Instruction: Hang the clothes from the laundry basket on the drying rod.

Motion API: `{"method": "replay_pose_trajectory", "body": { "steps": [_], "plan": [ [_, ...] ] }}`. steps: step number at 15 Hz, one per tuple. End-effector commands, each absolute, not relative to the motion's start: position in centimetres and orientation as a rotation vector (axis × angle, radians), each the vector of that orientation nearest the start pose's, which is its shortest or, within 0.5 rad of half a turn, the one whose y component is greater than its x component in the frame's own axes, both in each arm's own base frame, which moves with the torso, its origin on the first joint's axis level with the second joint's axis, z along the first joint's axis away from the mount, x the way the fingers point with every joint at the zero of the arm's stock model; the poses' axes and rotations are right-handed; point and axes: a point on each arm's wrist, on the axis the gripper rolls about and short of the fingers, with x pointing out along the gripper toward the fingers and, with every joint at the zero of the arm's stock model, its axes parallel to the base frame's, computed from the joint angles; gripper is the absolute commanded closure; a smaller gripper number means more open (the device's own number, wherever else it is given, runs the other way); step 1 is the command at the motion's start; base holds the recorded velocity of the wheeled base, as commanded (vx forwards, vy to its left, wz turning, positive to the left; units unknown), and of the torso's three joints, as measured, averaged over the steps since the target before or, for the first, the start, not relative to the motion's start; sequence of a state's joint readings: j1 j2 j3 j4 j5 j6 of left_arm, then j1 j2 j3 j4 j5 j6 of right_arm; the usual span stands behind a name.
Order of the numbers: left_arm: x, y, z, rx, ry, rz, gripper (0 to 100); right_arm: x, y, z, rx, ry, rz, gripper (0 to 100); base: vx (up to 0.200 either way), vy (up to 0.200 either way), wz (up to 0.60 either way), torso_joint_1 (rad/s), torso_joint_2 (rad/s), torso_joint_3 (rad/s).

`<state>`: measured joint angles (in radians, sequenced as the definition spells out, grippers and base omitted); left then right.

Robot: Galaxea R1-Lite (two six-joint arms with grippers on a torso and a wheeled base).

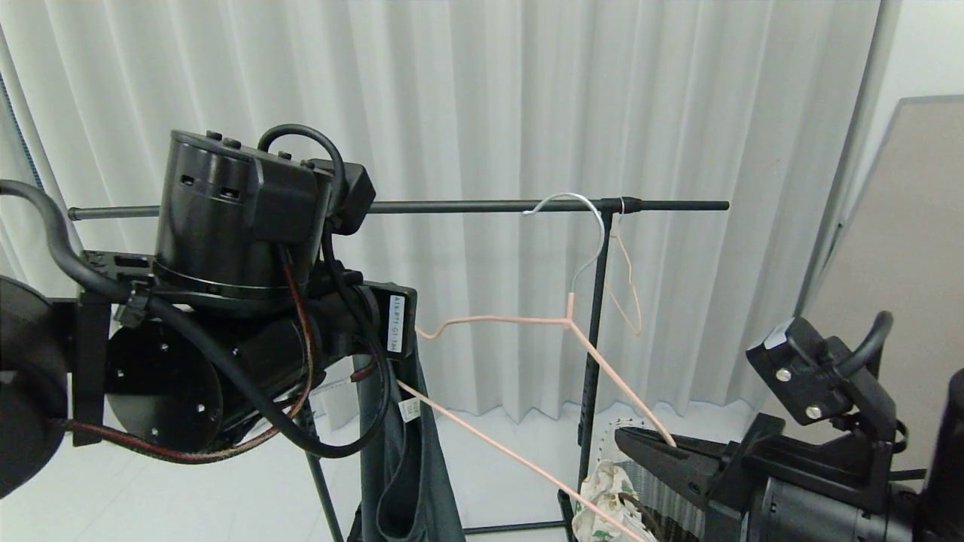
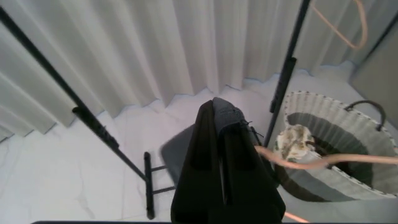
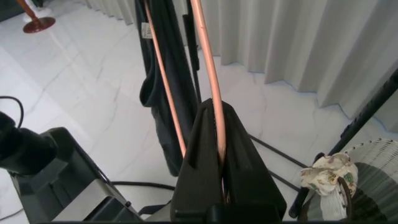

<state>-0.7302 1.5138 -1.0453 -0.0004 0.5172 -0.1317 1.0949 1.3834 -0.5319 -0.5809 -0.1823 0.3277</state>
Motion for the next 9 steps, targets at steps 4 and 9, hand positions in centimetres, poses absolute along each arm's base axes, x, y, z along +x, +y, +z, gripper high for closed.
{"method": "replay_pose_trajectory", "body": {
  "steps": [4,9],
  "plan": [
    [18.6,-17.8,25.3,0.103,0.363,-0.256,100,11.8,21.9,17.9,0.119,0.396,0.848,100,0.0,0.0,0.0,0.0,0.0,0.0],
    [17.5,-19.4,26.8,0.022,0.33,-0.321,100,12.9,24.2,17.2,0.111,0.418,0.866,100,0.0,0.0,0.0,0.0,0.0,0.0]
  ]
}}
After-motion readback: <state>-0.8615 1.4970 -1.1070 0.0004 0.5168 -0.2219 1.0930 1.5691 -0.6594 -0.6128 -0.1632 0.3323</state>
